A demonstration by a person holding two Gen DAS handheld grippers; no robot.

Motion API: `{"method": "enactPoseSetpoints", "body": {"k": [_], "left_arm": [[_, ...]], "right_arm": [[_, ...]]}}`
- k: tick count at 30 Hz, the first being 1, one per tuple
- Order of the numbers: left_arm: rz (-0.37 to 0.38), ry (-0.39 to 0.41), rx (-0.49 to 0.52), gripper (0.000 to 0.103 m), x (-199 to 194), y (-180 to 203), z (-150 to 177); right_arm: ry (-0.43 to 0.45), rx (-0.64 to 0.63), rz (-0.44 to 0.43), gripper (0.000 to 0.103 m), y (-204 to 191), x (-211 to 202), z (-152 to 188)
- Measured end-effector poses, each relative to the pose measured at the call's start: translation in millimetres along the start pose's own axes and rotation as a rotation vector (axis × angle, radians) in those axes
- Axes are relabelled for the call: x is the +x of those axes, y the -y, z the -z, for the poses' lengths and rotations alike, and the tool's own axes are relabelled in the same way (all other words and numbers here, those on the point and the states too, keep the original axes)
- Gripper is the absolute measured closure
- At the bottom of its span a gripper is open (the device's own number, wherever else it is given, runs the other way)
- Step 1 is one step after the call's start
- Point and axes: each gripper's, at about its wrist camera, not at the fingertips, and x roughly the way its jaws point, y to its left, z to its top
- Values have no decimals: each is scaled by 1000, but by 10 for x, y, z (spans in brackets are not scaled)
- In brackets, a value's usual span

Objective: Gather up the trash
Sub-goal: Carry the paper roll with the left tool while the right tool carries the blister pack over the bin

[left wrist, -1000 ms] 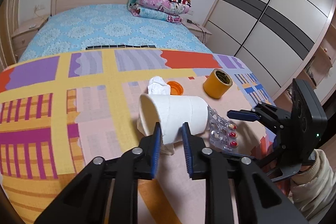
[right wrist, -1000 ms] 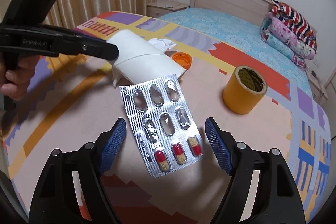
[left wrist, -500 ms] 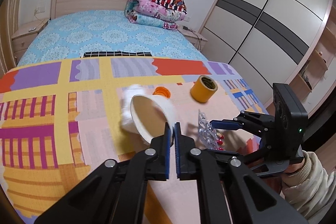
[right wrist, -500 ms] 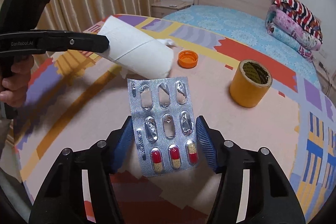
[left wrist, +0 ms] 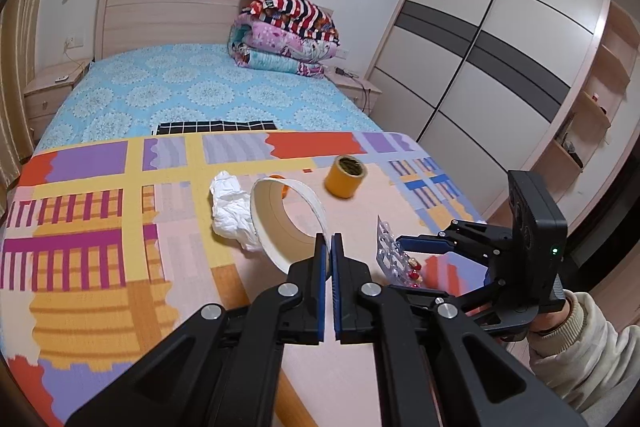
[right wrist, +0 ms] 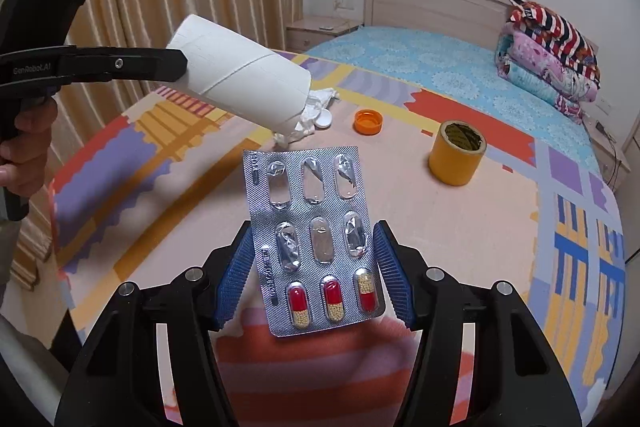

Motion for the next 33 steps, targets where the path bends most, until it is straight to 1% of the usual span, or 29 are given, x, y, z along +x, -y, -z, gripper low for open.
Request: {"method": "enactPoseSetpoints", "body": {"k": [6, 12, 24, 30, 33], "left_arm": [[-7, 19, 14, 101, -296, 215, 218], [-8, 21, 31, 101, -520, 418, 452], [20, 22, 48, 101, -933, 796, 973], [11, -1, 78, 101, -1049, 952, 1266], [20, -29, 73, 101, -1052, 990, 1451]], "right_arm": [[17, -7, 16, 44, -158, -235, 132], [36, -8, 1, 44, -314, -431, 273], [70, 3, -15, 44, -712, -819, 591], [69, 11, -37, 44, -948, -953, 851], [56, 28, -48, 44, -1027, -964, 994]]}}
